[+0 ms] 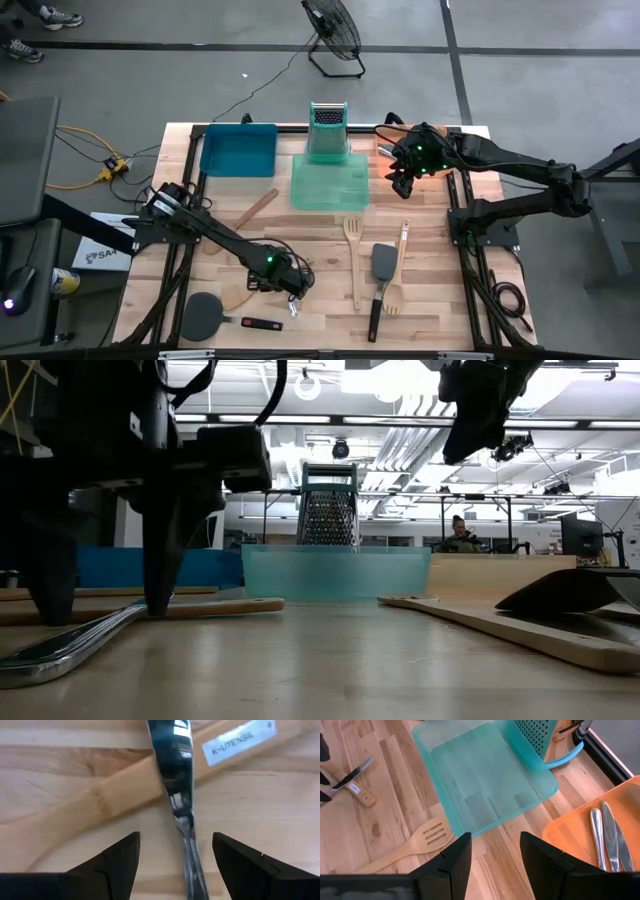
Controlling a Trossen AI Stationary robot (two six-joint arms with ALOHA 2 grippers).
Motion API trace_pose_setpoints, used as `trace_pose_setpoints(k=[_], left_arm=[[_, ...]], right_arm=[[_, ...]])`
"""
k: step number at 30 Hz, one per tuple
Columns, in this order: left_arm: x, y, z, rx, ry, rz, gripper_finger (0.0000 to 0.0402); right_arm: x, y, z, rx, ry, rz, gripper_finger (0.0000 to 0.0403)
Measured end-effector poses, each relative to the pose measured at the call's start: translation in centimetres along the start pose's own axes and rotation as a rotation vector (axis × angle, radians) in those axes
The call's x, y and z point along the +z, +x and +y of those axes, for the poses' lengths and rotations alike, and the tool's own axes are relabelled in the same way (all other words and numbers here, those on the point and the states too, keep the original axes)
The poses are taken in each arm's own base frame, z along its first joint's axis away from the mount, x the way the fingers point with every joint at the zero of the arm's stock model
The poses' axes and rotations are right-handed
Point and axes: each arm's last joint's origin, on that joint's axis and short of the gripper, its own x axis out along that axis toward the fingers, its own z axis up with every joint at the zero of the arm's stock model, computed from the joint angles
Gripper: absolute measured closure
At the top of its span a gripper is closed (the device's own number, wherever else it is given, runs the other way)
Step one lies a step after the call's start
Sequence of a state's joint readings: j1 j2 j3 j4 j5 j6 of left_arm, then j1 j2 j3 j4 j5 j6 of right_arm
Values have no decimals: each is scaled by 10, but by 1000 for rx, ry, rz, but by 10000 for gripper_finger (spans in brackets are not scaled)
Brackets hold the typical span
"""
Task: Pick & Place Kitchen Items
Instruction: Put the silver knife into the orange bin
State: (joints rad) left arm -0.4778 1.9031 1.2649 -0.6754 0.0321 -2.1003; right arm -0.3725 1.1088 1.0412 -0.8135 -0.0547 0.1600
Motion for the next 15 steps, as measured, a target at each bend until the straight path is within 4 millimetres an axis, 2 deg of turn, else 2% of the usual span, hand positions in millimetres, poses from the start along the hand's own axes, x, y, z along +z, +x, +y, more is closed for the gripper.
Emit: trace_pose_setpoints(k=[15], left_arm=[[2,8,2,33,-27,-34,156]], right_arm=[[0,0,0,-3,0,-1,242]])
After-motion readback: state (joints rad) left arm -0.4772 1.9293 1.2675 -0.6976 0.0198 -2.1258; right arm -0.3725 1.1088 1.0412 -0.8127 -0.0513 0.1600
